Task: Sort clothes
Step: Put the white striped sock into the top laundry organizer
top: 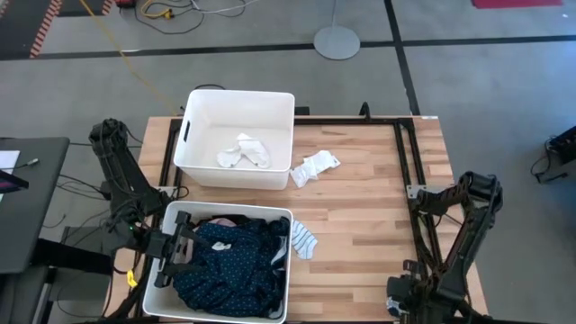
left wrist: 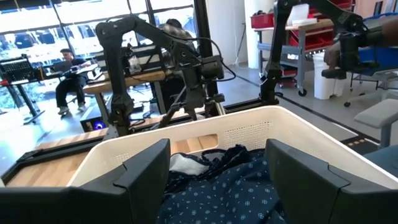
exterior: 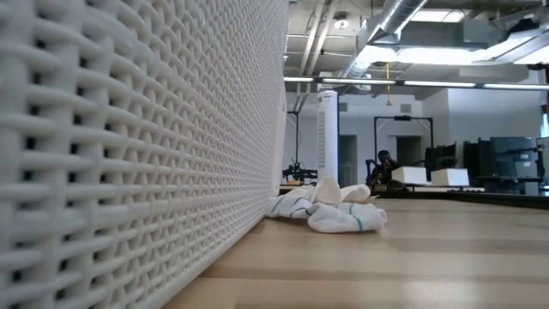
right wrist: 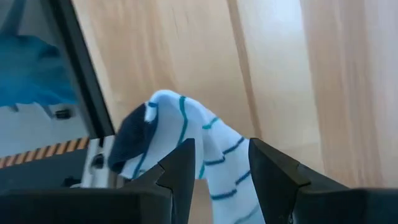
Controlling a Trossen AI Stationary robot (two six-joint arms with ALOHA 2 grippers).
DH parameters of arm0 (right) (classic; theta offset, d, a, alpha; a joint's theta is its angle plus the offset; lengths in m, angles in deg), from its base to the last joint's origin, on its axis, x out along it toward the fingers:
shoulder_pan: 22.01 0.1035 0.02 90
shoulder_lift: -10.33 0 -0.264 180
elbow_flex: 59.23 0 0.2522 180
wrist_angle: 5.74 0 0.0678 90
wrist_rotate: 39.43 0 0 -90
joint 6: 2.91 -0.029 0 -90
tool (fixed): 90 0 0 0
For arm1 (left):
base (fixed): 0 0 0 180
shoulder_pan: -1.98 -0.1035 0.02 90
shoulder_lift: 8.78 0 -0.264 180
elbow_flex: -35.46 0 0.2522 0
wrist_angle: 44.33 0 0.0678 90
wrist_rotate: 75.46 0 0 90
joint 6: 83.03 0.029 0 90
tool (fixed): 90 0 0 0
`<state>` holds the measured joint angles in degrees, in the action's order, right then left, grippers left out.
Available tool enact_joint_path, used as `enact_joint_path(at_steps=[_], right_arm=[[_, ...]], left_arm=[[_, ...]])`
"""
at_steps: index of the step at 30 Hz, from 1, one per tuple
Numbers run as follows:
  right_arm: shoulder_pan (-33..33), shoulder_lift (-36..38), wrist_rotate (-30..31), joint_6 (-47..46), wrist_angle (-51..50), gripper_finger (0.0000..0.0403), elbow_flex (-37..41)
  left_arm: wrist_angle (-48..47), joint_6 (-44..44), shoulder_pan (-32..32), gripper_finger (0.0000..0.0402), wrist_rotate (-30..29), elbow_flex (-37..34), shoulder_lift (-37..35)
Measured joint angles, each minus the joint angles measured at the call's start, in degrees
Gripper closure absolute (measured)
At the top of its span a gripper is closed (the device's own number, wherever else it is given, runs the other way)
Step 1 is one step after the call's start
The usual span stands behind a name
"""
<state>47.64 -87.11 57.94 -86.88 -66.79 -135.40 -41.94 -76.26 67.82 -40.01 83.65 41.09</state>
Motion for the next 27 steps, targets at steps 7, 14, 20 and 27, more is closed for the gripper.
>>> enact_joint_path(at_steps=[7, 14, 20, 27], right_arm=[[-0.31, -3.35, -1.88, 0.93, 1.15, 0.024, 0.02], [-2.87, -3.52, -2.21, 2.79, -1.54, 0.0312, 0.02], [-8.45, -3.31, -1.78, 12.18, 1.2, 0.0393, 0.02], [-14.28, 1.62, 6.76, 22.73, -1.37, 0.04, -3.31]], left_arm=[[-0.4, -0.81, 0.0, 0.0143, 0.0, 0.0, 0.0], [-0.02, -0.5, 0.0, 0.0143, 0.0, 0.0, 0.0], [2.15, 2.92, -1.01, 0.0143, 0.11, 0.03, 0.0], [3.2, 10.33, -1.14, 0.0143, 0.22, 3.03, 0.0]])
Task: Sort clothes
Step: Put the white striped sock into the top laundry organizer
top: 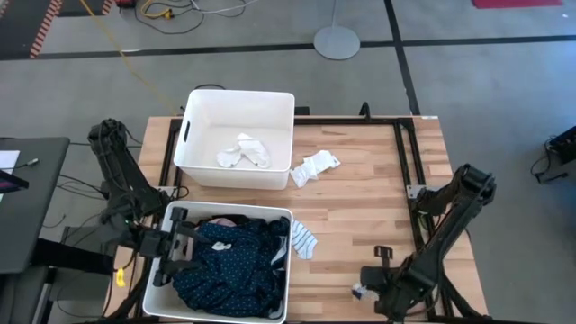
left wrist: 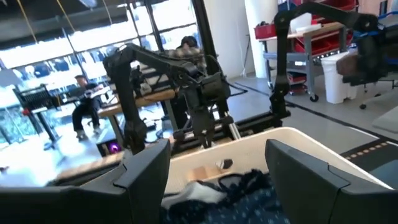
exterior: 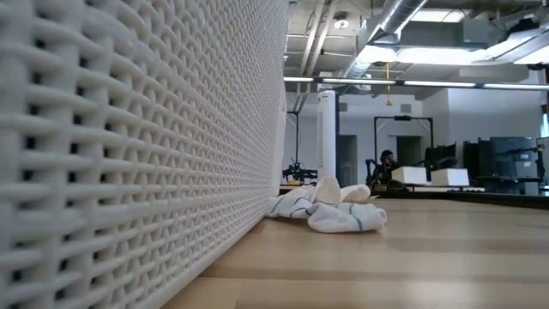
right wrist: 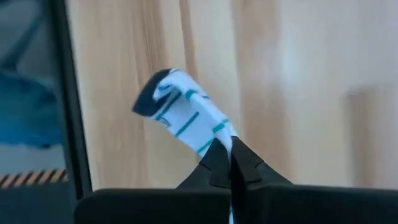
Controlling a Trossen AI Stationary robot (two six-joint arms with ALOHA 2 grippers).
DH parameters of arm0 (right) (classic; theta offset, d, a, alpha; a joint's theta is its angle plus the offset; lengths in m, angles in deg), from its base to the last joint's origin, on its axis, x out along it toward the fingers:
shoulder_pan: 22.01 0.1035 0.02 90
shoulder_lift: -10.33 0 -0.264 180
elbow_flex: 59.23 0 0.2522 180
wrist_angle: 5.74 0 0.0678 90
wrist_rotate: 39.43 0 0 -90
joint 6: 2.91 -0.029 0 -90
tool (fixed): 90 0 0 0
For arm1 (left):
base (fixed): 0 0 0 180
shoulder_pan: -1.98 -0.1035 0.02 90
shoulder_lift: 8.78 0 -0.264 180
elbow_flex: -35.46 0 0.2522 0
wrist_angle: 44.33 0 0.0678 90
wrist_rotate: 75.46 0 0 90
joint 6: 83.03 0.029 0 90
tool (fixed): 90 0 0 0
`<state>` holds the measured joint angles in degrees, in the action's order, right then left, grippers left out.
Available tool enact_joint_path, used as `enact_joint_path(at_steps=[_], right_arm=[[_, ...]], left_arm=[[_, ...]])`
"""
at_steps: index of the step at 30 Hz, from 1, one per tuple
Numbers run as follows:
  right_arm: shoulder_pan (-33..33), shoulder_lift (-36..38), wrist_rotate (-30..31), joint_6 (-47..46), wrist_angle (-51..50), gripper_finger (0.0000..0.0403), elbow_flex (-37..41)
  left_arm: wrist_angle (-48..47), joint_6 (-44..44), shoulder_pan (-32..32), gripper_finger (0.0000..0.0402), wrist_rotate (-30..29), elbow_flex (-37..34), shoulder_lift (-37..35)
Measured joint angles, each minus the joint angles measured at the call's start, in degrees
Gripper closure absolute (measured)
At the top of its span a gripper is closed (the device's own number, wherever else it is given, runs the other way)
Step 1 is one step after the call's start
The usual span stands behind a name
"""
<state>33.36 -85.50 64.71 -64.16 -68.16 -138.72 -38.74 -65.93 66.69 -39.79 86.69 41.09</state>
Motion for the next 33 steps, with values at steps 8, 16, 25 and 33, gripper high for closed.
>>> enact_joint_path(at_steps=[8, 16, 25, 33], right_arm=[[-5.86, 7.99, 12.26, 15.85, -2.14, 0.0402, -7.09], [-15.94, 11.2, 19.16, 45.15, 6.14, 0.0402, -16.99], [-27.04, 11.26, 19.03, 71.19, 21.98, 0.0403, -24.02], [-35.26, 11.23, 11.32, 78.23, 34.83, 0.0403, -24.31]], left_arm=[[1.27, 5.7, -2.43, 0.0143, 1.7, 1.52, 0.0], [4.48, 7.53, -14.98, 0.0143, 13.6, 1.52, 0.0], [10.91, 8.83, -27.34, 0.0143, 28.53, 1.54, 0.78], [21.0, 16.75, -33.77, 0.0143, 30.58, 1.56, 8.27]])
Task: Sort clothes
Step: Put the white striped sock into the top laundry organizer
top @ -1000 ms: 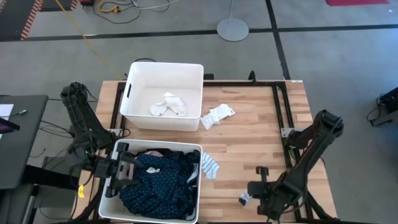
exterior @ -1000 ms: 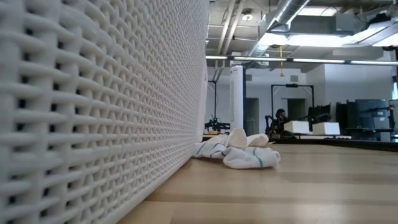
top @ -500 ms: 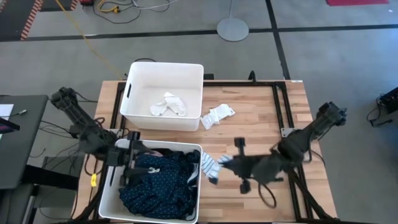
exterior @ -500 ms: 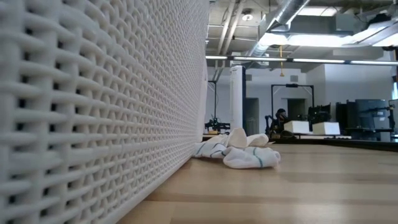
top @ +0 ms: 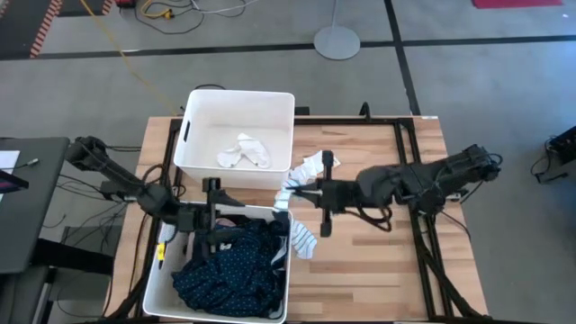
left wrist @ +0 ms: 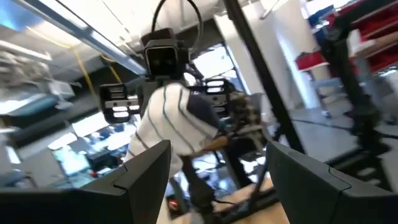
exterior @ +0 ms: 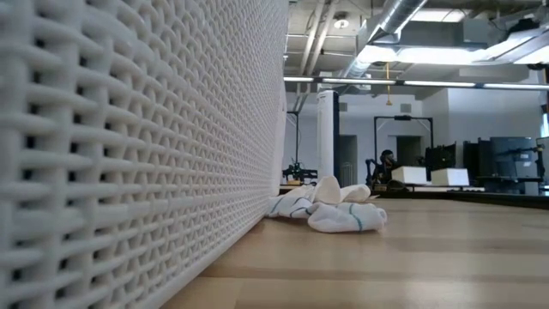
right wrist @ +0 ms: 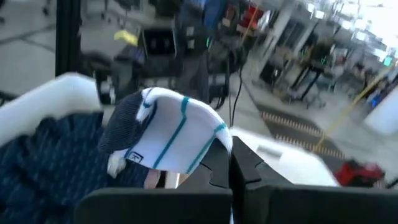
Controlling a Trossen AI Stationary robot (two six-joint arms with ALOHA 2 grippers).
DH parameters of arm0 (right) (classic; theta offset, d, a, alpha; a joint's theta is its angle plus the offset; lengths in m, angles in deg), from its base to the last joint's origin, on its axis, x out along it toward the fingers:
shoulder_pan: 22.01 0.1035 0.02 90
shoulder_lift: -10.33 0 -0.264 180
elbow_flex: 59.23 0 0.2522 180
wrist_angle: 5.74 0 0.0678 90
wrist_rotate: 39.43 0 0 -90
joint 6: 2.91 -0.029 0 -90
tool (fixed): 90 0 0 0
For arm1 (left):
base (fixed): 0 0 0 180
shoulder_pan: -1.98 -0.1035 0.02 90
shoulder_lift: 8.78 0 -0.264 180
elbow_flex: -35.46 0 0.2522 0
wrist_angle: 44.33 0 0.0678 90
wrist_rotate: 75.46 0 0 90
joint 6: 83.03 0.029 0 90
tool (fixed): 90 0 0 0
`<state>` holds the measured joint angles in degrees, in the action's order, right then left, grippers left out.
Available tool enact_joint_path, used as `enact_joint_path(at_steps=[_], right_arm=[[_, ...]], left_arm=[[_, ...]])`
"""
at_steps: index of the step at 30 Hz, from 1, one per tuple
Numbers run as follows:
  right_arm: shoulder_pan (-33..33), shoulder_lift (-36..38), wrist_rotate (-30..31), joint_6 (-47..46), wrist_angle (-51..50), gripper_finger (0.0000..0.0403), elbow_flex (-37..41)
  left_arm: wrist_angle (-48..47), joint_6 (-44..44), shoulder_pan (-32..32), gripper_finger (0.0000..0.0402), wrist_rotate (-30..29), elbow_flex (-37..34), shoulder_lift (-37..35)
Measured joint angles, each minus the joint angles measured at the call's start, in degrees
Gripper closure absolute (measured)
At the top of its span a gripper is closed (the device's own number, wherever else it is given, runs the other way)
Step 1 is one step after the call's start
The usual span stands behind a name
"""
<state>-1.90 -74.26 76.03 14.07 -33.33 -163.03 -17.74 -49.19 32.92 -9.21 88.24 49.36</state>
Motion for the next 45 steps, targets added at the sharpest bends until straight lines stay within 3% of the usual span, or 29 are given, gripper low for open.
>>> enact_joint_path(at_steps=[8, 11, 15, 31, 39, 42, 45], right_arm=[[-2.37, -1.01, -7.45, 2.96, 8.72, 0.0403, -0.1], [-3.6, -2.76, -7.83, 3.07, 10.42, 0.0403, -0.11], [-3.87, -4.16, -7.88, 3.61, 10.69, 0.0403, -0.02], [-3.08, -6.32, -7.85, 4.56, 11.29, 0.0403, -0.04], [-1.41, -6.32, -7.98, 4.52, 10.9, 0.0403, -0.04], [-1.05, -6.32, -8.01, 4.27, 10.83, 0.0403, -0.04], [-0.93, -6.32, -8.01, 4.06, 10.66, 0.0403, -0.04]], left_arm=[[11.83, 3.88, -6.08, 0.0143, 1.53, 0.09, 5.81], [11.91, 0.91, -8.64, 0.0143, 5.2, 1.57, 8.09], [11.8, -0.54, -10.05, 0.0143, 5.93, 3.16, 10.47], [11.6, -1.61, -12.0, 0.0143, -1.58, 6.32, 14.13], [10.69, -2.64, -12.03, 0.0144, 1.56, 6.29, 14.13], [9.18, -2.7, -12.05, 0.0165, 3.36, 6.29, 14.13], [7.61, -3.36, -12.0, 0.0219, 3.9, 6.29, 14.13]])
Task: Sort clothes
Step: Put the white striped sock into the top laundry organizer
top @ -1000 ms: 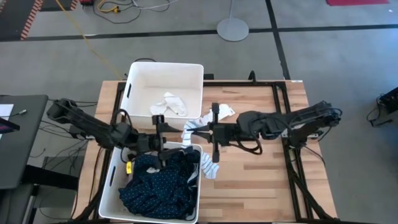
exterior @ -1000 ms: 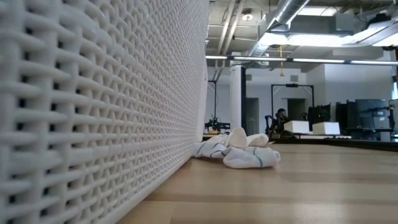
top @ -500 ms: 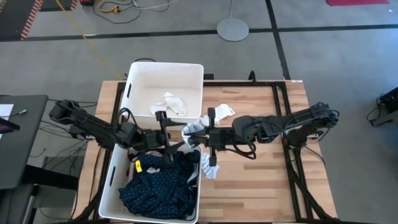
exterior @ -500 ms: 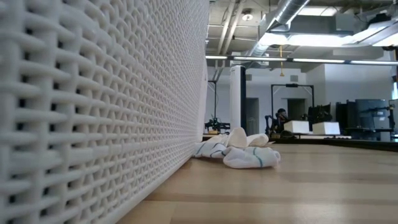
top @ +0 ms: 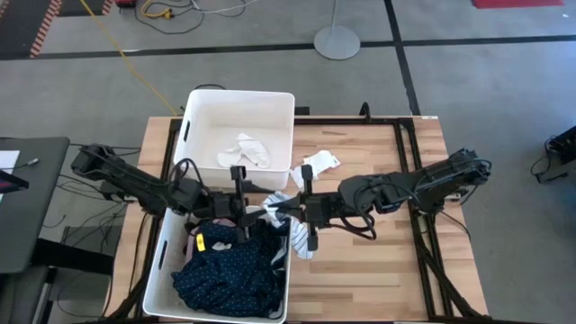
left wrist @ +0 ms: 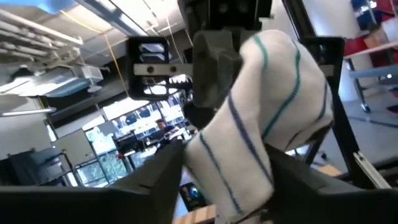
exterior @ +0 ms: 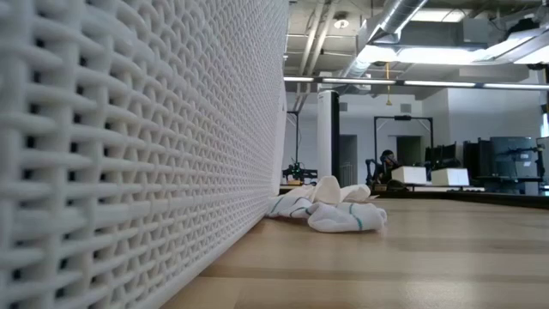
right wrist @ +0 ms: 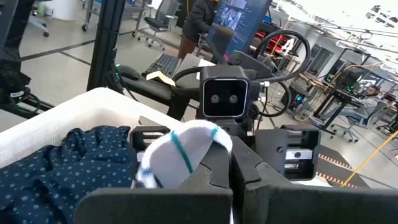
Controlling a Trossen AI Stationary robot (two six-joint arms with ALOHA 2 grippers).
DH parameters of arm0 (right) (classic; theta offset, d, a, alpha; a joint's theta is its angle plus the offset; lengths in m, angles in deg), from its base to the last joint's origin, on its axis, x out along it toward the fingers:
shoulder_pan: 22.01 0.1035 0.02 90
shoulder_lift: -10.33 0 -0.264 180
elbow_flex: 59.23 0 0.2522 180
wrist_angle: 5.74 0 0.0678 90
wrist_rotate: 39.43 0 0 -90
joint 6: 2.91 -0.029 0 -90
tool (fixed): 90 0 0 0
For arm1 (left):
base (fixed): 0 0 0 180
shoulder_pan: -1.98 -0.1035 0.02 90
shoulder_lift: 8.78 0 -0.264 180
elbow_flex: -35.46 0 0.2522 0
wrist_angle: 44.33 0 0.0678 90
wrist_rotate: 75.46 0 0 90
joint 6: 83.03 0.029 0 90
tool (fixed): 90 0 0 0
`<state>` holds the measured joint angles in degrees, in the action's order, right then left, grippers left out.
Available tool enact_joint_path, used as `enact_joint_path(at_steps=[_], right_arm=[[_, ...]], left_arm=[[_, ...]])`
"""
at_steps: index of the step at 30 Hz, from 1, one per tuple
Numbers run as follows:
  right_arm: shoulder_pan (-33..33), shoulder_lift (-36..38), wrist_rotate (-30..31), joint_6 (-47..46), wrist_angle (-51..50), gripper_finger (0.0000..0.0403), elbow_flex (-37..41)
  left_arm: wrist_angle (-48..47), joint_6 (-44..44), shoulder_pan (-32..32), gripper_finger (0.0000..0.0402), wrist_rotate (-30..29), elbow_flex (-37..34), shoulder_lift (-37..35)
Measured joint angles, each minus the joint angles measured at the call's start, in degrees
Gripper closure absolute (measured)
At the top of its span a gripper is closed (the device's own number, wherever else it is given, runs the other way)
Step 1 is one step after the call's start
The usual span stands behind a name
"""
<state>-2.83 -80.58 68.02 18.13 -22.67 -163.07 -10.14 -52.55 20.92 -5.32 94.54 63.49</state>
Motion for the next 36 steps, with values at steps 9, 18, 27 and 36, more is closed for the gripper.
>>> enact_joint_path(at_steps=[9, 18, 27, 36], right_arm=[[0.0, 0.0, 0.24, -3.01, -5.66, 0.0403, 0.0], [0.44, 0.17, 4.15, -6.69, -16.79, 0.0385, 0.0], [2.26, 0.68, 13.52, -8.01, -22.01, 0.0311, 0.13], [6.39, 1.31, 16.11, -21.25, -38.23, 0.0276, 0.11]], left_arm=[[-1.89, 4.38, 1.53, 0.039, 1.73, -0.04, -0.02], [-8.25, 5.95, 2.62, 0.0398, -2.2, -0.17, -3.44], [-10.49, 8.97, 2.53, 0.04, -5.41, -0.04, -10.17], [-18.6, 8.83, -3.06, 0.0401, -10.07, -0.04, -14.76]])
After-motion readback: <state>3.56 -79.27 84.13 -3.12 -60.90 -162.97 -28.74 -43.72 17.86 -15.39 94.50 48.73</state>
